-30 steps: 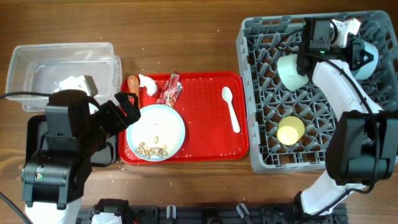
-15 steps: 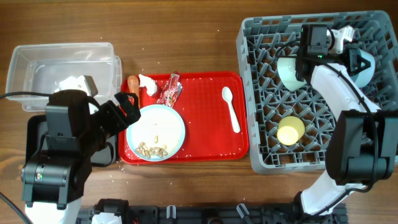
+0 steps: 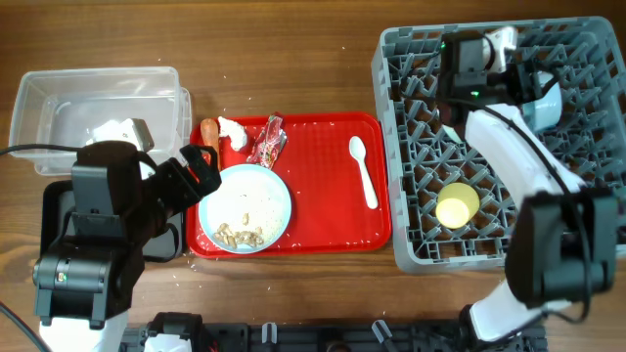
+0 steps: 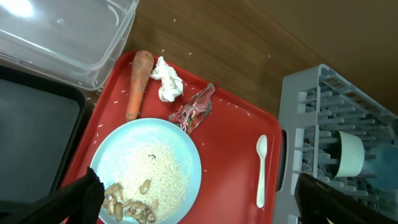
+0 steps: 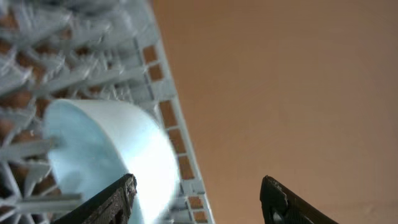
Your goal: Sort waste into correct bins and load items into the dishwasher rack
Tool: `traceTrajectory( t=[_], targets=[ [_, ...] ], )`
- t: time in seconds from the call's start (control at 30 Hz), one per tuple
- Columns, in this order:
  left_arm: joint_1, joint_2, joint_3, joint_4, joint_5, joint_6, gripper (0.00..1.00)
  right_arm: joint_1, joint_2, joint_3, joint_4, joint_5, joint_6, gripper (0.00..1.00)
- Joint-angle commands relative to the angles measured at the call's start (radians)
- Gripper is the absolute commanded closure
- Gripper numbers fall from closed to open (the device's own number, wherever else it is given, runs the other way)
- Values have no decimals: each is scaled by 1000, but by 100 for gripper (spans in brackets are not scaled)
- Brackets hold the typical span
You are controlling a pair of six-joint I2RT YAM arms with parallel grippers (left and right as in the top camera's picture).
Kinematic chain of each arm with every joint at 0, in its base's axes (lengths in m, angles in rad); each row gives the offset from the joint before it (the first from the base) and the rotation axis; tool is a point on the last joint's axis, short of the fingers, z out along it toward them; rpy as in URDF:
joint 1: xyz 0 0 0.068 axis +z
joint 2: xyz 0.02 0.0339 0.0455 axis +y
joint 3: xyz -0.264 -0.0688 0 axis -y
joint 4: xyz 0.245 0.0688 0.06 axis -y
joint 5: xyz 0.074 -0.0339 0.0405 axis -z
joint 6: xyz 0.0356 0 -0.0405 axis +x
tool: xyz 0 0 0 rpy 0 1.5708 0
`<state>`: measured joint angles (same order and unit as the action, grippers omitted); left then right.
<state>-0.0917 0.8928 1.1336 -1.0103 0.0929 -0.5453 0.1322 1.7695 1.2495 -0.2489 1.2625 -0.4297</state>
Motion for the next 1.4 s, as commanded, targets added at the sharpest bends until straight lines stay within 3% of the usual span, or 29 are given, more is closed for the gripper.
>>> traceTrajectory(
  t=[0.0,0.13,0.2,0.27,0.33,0.37,0.43,0.53,0.7,0.87,0.97,1.0,1.2,1.37],
  targets=[
    [-2,0,15,2,-20,-13,0,106,-197,3,9,-78,-41,30],
    [-2,0,15,2,-20,-13,0,332,-306,3,-35,-94,-32,26],
    [-2,0,15,2,-20,-13,0,446,-310,3,-105,-101,46,25],
    [-2,0,15,2,-20,-13,0,549,-298,3,-255,-285,233,25],
    [-2,0,15,2,-20,-13,0,559,-287,3,-348,-627,463,27],
    [-2,0,15,2,-20,-13,0,546,-280,3,-373,-772,554,36],
    [-2,0,15,2,-20,-13,0,527,-267,3,-416,-986,746,38],
    [-2,0,15,2,-20,-13,0,528,-227,3,-491,-1106,829,38],
    [-2,0,15,2,-20,-13,0,526,-27,1,-570,-1095,848,33],
    [-2,0,15,2,-20,-13,0,465,137,1,-542,-1176,789,36],
    [-2,0,15,2,-20,-13,0,433,193,1,-551,-1215,773,44],
    [-2,0,15,2,-20,-13,0,416,214,1,-552,-1246,770,54],
    [-2,0,15,2,-20,-13,0,420,173,14,-566,-1298,685,95],
    [-2,0,15,2,-20,-13,0,419,-29,47,-593,-1297,721,96]
  ],
)
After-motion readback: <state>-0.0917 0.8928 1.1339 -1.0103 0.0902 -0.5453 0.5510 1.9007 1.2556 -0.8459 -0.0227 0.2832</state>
